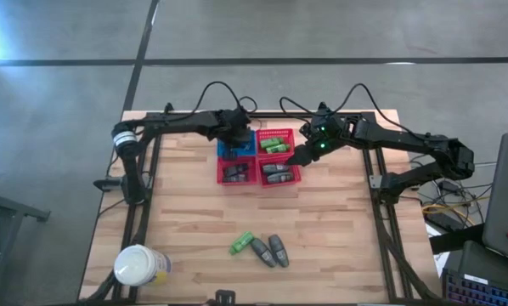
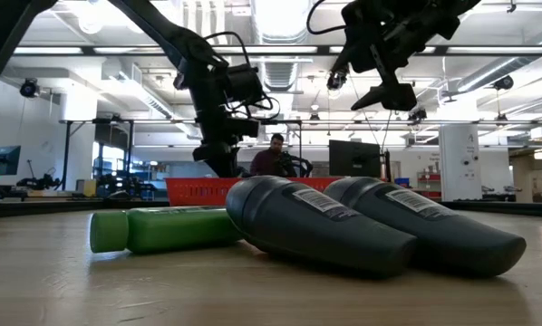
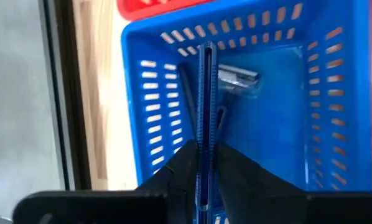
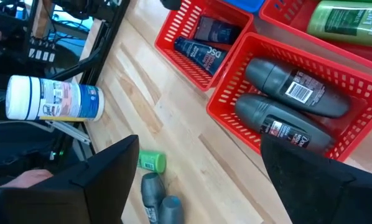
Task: Pick & Place Travel size toiletries
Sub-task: Put the razor into the blue bin, then put the shampoo into the top red bin
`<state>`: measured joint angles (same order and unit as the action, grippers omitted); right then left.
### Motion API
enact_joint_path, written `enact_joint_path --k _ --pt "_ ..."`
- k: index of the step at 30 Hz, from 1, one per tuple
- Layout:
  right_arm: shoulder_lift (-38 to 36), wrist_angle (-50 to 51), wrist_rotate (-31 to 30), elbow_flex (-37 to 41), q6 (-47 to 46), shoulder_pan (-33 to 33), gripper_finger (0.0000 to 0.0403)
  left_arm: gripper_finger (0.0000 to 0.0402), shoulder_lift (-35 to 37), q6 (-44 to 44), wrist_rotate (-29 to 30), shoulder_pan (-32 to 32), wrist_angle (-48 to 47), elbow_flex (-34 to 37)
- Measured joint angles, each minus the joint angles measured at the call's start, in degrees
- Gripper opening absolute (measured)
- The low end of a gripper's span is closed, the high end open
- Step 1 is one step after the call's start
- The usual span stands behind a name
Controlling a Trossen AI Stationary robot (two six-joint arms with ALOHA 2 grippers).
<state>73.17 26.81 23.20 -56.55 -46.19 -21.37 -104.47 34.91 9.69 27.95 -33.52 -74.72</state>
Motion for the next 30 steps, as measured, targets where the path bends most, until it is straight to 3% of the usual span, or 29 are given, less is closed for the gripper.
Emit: enact_joint_path --k 8,15,18,20,22,25,30 --pt "0.0 0.3 0.0 0.0 0.1 0.0 0.0351 0.0154 0.0 -3.4 0.3 0.0 -1.3 0.0" --pt "0.0 1.8 0.7 0.0 1.5 0.0 0.0359 0.0223 5.3 -11.0 -1.4 -4.1 -10.8 -2.5" --pt "0.0 3.1 0.9 0.0 2.9 0.0 0.0355 0.0226 10.1 -17.6 -2.4 -9.1 -10.8 -2.9" --pt "0.0 3.7 0.9 0.0 3.6 0.0 0.0351 0.0225 12.0 -23.0 0.6 -14.1 -11.5 -3.0" --pt "0.0 4.2 0.9 0.0 4.0 0.0 0.0347 0.0224 12.2 -30.4 2.6 -19.8 -14.1 -3.0" --pt "0.0 4.4 1.0 0.0 5.3 0.0 0.0342 0.0225 11.5 -46.5 0.5 -27.7 -16.2 -2.7" --pt "0.0 4.5 2.4 0.0 8.4 0.0 0.0335 0.0225 10.8 -63.6 0.1 -39.6 -11.1 -2.8"
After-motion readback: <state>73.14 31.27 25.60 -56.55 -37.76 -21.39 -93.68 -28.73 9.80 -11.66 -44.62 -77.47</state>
